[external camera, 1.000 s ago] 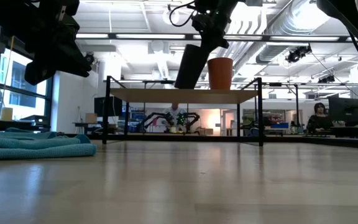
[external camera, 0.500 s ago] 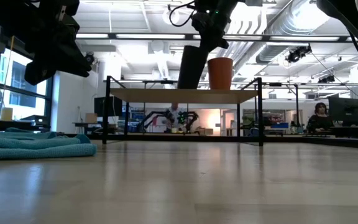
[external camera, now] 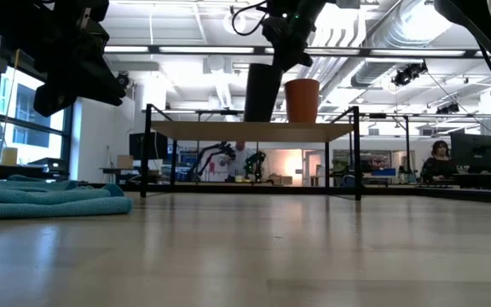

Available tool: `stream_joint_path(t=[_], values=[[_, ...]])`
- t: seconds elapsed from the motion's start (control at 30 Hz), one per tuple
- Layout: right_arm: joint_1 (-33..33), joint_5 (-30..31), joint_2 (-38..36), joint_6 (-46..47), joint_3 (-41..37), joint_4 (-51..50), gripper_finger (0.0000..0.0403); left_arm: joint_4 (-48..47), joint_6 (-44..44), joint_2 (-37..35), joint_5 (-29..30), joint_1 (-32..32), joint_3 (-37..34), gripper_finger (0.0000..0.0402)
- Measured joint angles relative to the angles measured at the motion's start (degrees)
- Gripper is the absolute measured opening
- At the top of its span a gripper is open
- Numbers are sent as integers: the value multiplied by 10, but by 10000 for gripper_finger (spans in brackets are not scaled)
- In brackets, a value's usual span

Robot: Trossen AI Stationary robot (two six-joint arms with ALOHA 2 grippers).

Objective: Stack small to large cups/mugs on shelf
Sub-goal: Put the black cup on the shelf

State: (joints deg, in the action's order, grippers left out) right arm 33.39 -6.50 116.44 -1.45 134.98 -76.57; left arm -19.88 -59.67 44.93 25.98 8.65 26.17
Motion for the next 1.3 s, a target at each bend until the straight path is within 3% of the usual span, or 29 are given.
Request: stream_joint_path(t=[1.3], values=[[5, -10, 0, 0, 0, 31, 61, -1, 0, 0, 0, 0, 0, 56]])
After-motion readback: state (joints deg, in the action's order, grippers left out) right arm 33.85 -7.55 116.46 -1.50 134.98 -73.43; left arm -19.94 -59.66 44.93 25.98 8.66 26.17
